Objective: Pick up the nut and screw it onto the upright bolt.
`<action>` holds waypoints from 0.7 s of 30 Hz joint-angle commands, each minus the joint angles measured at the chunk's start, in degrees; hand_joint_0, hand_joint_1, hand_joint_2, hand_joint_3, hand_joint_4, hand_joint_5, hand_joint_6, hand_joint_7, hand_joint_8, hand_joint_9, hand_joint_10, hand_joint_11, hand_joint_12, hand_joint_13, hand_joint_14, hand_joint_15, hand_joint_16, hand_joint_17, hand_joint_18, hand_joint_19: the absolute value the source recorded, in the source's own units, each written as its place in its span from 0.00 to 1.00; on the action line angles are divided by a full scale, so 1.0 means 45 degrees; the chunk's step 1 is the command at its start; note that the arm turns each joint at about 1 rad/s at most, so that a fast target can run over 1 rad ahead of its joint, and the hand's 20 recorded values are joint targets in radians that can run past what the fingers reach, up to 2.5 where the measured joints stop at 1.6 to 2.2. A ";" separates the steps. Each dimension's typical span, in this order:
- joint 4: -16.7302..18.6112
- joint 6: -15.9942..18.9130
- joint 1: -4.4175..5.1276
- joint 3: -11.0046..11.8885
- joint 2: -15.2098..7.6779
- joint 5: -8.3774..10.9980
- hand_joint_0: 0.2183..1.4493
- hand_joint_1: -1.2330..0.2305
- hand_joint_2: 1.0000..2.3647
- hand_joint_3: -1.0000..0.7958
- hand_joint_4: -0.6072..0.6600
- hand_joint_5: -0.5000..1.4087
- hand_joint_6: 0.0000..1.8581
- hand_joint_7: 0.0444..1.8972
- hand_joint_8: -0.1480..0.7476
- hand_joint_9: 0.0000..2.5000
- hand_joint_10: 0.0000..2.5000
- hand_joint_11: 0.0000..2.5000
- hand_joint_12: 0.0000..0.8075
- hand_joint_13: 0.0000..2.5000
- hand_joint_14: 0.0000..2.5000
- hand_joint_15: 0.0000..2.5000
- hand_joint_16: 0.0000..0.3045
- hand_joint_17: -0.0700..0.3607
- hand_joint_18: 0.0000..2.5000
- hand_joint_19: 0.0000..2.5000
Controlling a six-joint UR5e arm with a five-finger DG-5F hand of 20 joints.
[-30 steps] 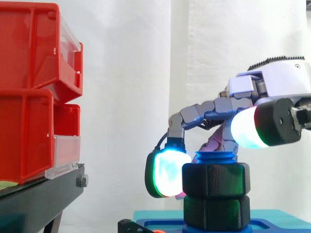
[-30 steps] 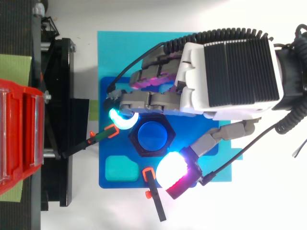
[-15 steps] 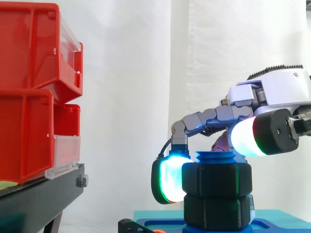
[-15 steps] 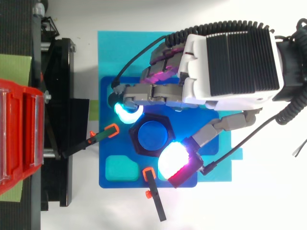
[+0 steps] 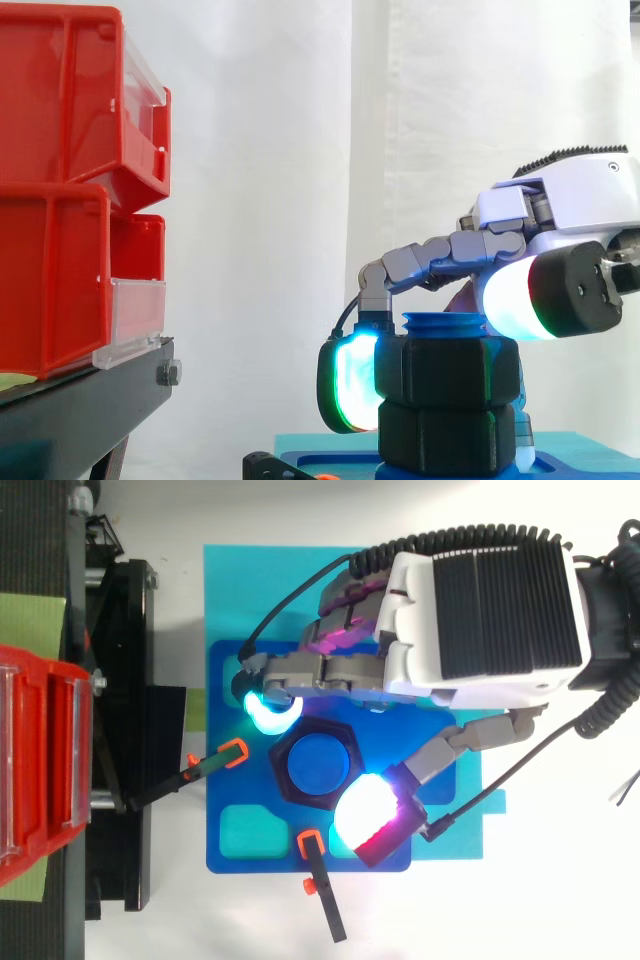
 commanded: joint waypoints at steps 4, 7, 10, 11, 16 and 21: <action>0.0231 0.0000 0.0042 -0.0142 -0.0006 -0.0003 0.17 0.70 0.00 0.28 0.57 0.31 0.27 0.72 0.42 0.63 0.00 0.03 0.45 0.37 0.00 0.02 0.17 0.44 0.33 0.11; 0.0231 0.0000 0.0022 -0.0142 -0.0006 -0.0003 0.17 0.70 0.00 0.28 0.57 0.31 0.27 0.72 0.42 0.64 0.00 0.03 0.45 0.37 0.00 0.02 0.17 0.44 0.33 0.11; 0.0231 0.0000 0.0042 -0.0142 -0.0006 -0.0003 0.17 0.70 0.00 0.28 0.56 0.31 0.27 0.73 0.42 0.64 0.00 0.03 0.45 0.38 0.00 0.03 0.17 0.44 0.34 0.11; 0.0231 0.0000 0.0042 -0.0142 -0.0006 -0.0003 0.17 0.70 0.00 0.28 0.56 0.31 0.27 0.73 0.42 0.64 0.00 0.03 0.45 0.38 0.00 0.03 0.17 0.44 0.34 0.12; 0.0231 0.0000 0.0042 -0.0142 -0.0006 -0.0003 0.16 0.71 0.00 0.28 0.56 0.32 0.27 0.74 0.42 0.65 0.00 0.04 0.44 0.39 0.00 0.02 0.17 0.44 0.36 0.11; 0.0231 0.0000 0.0042 -0.0142 -0.0006 -0.0003 0.16 0.71 0.00 0.28 0.57 0.32 0.27 0.74 0.41 0.68 0.00 0.04 0.42 0.41 0.00 0.02 0.17 0.43 0.38 0.11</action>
